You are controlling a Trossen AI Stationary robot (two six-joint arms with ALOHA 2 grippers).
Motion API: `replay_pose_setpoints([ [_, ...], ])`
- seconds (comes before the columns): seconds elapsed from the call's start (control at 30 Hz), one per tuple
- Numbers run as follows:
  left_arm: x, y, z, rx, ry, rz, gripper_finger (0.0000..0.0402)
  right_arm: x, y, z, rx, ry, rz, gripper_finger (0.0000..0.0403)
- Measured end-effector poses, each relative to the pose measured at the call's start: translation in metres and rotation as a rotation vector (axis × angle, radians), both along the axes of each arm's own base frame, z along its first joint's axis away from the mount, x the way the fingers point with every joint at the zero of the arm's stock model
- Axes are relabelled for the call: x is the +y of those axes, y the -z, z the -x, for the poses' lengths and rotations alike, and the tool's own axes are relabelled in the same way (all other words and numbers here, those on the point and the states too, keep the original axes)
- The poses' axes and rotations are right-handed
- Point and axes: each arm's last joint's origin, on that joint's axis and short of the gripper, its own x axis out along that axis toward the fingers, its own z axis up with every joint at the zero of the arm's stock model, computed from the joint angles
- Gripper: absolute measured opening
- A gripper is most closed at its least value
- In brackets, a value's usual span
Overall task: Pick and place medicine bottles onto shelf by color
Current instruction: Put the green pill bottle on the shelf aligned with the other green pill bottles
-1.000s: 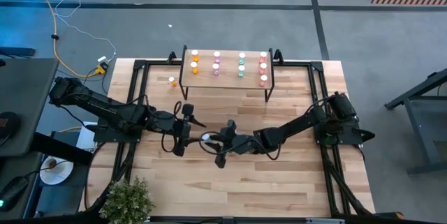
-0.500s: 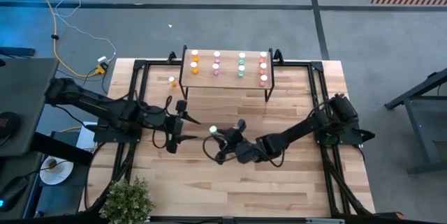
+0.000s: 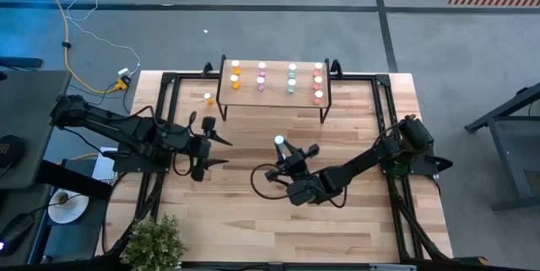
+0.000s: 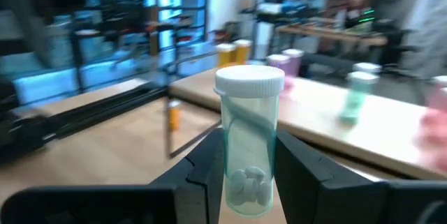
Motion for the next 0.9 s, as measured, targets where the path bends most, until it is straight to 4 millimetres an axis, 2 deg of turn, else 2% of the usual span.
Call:
replay_pose_setpoints([
  [0.23,0.003,-0.008,0.009,-0.048,-0.041,-0.015,0.0225,0.006,-0.003,0.008,0.048,0.114,0.090,0.0094],
  [0.43,0.003,-0.010,0.012,-0.064,-0.042,-0.012,0.0225,-0.004,-0.021,0.029,0.088,0.112,0.113,0.0094],
  [0.7,0.004,-0.011,0.011,-0.068,-0.058,-0.020,0.0225,-0.029,-0.018,0.078,0.032,0.118,0.081,0.0094],
  [0.9,0.005,-0.011,0.012,-0.069,-0.088,-0.035,0.0225,-0.041,-0.001,0.089,0.001,0.139,0.063,0.0094],
])
